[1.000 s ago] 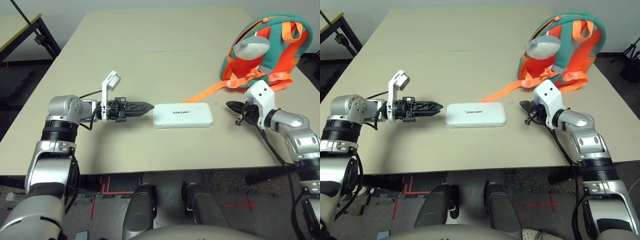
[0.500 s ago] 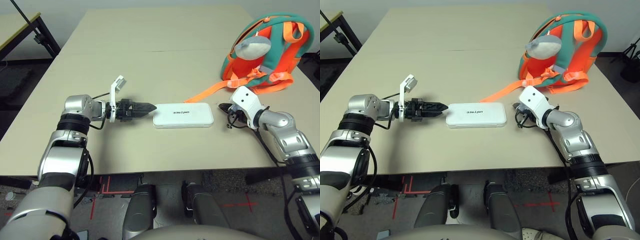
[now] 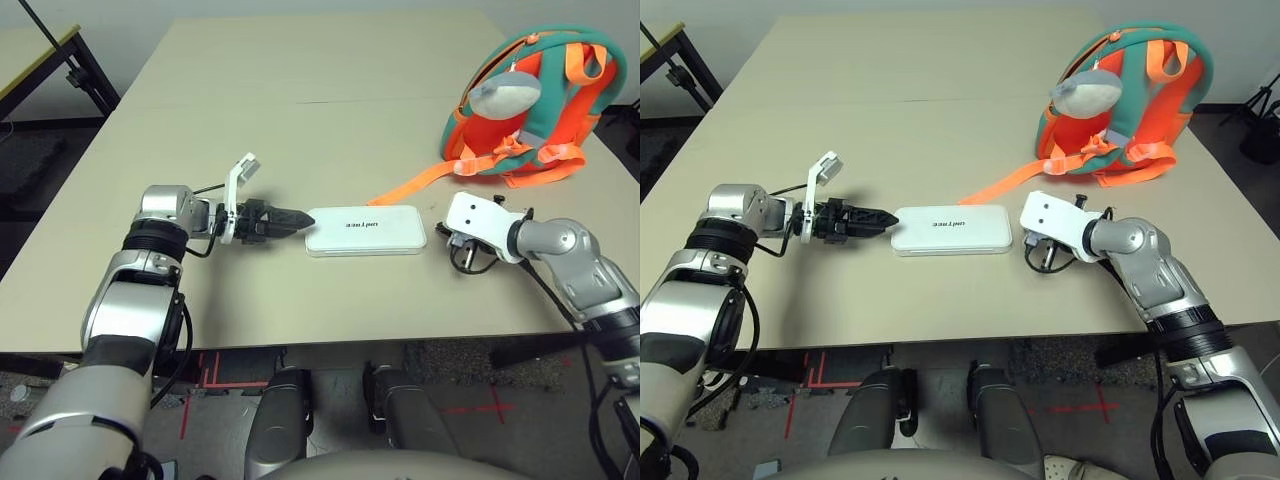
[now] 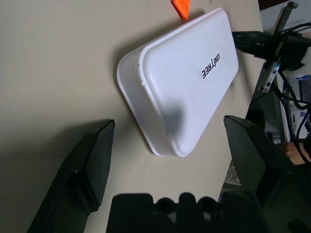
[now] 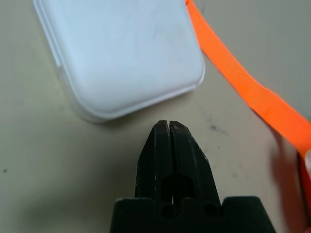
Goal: Put the pencil case into the backpack and zip it.
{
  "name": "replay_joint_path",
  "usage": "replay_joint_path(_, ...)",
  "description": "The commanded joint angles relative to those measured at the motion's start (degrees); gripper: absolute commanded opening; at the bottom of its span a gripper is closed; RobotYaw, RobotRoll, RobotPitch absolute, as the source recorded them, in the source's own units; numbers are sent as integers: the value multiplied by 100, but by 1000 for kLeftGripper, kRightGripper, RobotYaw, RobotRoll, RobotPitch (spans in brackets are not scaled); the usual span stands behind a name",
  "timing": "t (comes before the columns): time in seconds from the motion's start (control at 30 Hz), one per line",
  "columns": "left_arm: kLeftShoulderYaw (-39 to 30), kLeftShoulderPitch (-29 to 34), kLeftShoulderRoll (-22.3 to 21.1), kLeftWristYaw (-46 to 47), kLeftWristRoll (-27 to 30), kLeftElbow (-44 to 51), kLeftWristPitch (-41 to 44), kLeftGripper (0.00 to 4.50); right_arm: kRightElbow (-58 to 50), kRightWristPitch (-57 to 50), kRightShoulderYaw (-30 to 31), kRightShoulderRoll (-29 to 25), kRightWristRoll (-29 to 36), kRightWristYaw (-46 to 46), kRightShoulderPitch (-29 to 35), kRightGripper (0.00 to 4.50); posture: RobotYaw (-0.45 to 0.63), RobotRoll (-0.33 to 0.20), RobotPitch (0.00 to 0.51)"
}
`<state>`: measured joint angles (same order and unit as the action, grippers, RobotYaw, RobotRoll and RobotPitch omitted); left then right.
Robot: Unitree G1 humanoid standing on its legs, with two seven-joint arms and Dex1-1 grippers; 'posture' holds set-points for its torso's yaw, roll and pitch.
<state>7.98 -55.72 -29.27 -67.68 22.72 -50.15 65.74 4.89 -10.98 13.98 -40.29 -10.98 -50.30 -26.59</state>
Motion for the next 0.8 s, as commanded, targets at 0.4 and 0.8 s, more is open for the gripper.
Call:
replay_joint_path(0.4,44,-278,1,-253,-393,-381,-63,4500,200,78,573,755,-345,-77,-421,59,69,0,126)
replay_joint_path(0.8,8,-64,-46,-350,-270,-31,317,4500,10,-138,773,1102,-408,-351,-463,59,77,0,131)
